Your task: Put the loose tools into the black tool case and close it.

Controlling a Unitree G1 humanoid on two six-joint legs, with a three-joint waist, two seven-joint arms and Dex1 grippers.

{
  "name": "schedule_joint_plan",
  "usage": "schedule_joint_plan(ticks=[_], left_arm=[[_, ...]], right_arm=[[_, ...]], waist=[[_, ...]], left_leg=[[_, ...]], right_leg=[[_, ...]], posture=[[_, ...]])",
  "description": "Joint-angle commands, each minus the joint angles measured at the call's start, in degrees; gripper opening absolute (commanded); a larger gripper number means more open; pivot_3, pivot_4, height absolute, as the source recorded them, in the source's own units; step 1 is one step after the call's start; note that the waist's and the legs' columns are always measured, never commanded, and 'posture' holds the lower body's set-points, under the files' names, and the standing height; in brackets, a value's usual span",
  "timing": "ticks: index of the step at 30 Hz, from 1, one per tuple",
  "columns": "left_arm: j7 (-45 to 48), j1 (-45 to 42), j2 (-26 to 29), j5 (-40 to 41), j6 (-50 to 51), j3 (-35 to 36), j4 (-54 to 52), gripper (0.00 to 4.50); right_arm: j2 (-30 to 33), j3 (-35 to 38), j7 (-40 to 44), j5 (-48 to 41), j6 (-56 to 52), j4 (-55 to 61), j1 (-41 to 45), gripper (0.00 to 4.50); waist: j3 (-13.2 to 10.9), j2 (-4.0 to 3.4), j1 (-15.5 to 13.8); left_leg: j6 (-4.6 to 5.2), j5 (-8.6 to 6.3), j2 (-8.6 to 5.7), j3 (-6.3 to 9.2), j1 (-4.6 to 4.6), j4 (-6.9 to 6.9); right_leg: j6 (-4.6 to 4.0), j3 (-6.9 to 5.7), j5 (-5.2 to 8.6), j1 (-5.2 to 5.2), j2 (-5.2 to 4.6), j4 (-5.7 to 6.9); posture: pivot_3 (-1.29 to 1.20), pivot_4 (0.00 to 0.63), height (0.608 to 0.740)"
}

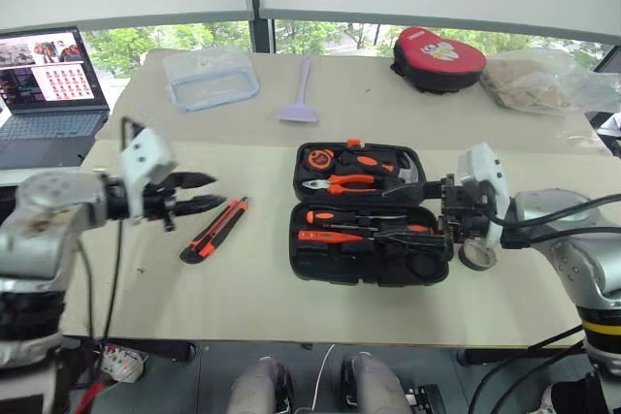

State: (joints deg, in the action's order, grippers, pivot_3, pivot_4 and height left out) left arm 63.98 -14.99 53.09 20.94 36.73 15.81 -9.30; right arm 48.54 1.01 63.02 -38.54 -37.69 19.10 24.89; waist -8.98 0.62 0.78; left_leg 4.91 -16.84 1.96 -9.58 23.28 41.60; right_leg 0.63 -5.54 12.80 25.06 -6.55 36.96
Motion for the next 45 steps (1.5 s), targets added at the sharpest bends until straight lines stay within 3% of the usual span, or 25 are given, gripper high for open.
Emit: schedule_joint_plan(ticks=[1,3,4,9,14,19,25,30,33,39,43,45], left_arm=[[-1.8,11.0,3.1,-1.6,0.8,11.6,-0.7,3.61],[-2.7,15.5,3.9,-2.3,0.8,13.4,-1.7,4.34],[-3.2,16.6,4.1,-2.0,1.5,13.6,-2.4,4.45],[-7.4,12.3,3.8,0.5,7.1,9.8,-5.2,4.45],[-10.4,-1.1,2.7,1.0,14.0,-2.8,-5.8,4.45],[-14.8,-14.1,-1.2,-2.7,21.5,-16.6,0.2,4.45],[-12.3,-15.9,-0.9,-5.4,22.0,-28.1,2.8,4.45],[-13.0,-15.2,-0.3,-8.5,21.3,-32.2,4.5,4.45],[-13.2,-14.6,-0.6,-8.6,21.9,-31.7,4.9,3.72],[-11.2,-15.3,-0.9,-6.7,17.1,-26.6,7.0,1.75],[-3.2,-19.3,-4.1,1.5,6.2,-17.9,6.7,1.61],[5.2,-23.6,-3.3,2.7,1.7,-20.5,4.8,1.61]], right_arm=[[0.3,0.2,2.5,-0.6,1.1,0.7,2.0,4.5],[0.3,-0.2,3.4,-0.6,1.0,0.8,2.3,4.5],[0.3,-0.3,3.8,-0.5,1.0,0.9,2.5,4.5],[0.2,-0.5,4.1,-0.2,0.9,0.9,2.6,4.5],[0.6,0.2,3.0,-1.2,-0.2,3.5,1.1,4.5],[0.2,1.3,0.3,-1.3,-0.9,6.0,-1.3,4.5],[-0.1,1.4,-2.1,-1.2,-0.9,8.1,-3.4,4.5],[-0.1,1.5,-3.2,-1.0,-0.6,9.1,-4.3,4.5],[0.1,1.8,-3.6,-1.0,-0.7,9.6,-4.9,4.5],[1.8,4.3,-4.3,-1.5,-1.0,11.0,-7.8,4.5],[3.9,8.3,-4.4,-2.8,-2.1,12.4,-11.8,4.5],[5.5,12.2,-4.1,-3.7,-3.1,13.9,-16.4,4.5]], waist=[[0.0,0.03,0.1],[0.0,0.08,-0.3],[-0.1,0.08,-0.9],[-0.1,0.08,-2.0],[-0.1,0.1,-1.8],[-0.1,0.13,-1.4],[-0.1,0.17,-0.4],[-0.1,0.16,-0.7],[-0.1,0.14,-0.7],[-0.1,0.14,-0.7],[-0.1,0.24,-1.0],[-0.2,0.38,-1.8]], left_leg=[[-0.02,-0.01,0.0,0.01,-0.04,-0.01],[-0.06,-0.03,0.01,0.02,-0.01,-0.03],[-0.07,-0.04,0.0,0.04,0.01,-0.03],[-0.61,-0.36,-0.1,0.11,0.0,-0.03],[-0.58,-0.33,-0.18,0.06,0.04,-0.03],[-0.14,-0.01,-0.15,-0.05,0.04,-0.02],[-0.24,0.05,-0.07,-0.13,-0.03,-0.15],[-0.25,0.05,-0.09,-0.13,-0.14,-0.14],[-0.25,0.05,-0.07,-0.13,-0.23,-0.17],[-0.25,0.06,-0.06,-0.13,-0.26,-0.2],[-0.24,0.06,-0.05,-0.12,-0.12,-0.16],[-0.24,0.06,-0.04,-0.04,0.08,-0.02]], right_leg=[[-0.02,-0.01,0.02,-0.02,-0.01,0.01],[-0.05,-0.04,0.03,0.02,-0.02,0.01],[-0.07,-0.1,0.04,0.01,-0.08,0.01],[-0.09,-0.32,0.02,0.14,-0.61,-0.09],[-0.13,-0.41,-0.04,-0.02,-0.39,0.1],[-0.11,-0.22,-0.03,-0.05,0.0,0.08],[-0.14,-0.04,0.01,0.06,0.11,0.1],[-0.15,0.02,0.02,-0.03,0.07,0.11],[-0.16,0.07,0.03,-0.05,0.07,0.12],[-0.18,0.08,0.04,-0.06,0.07,0.12],[-0.19,0.05,0.04,0.04,0.04,0.13],[-0.19,-0.08,0.03,0.09,0.04,0.12]], posture=[[0.0,0.15,0.731],[0.0,0.15,0.731],[0.0,0.15,0.731],[0.0,0.15,0.731],[0.0,0.15,0.731],[0.0,0.15,0.731],[0.0,0.15,0.731],[0.0,0.15,0.731],[0.0,0.15,0.731],[0.0,0.15,0.731],[0.0,0.15,0.731],[0.0,0.15,0.731]])
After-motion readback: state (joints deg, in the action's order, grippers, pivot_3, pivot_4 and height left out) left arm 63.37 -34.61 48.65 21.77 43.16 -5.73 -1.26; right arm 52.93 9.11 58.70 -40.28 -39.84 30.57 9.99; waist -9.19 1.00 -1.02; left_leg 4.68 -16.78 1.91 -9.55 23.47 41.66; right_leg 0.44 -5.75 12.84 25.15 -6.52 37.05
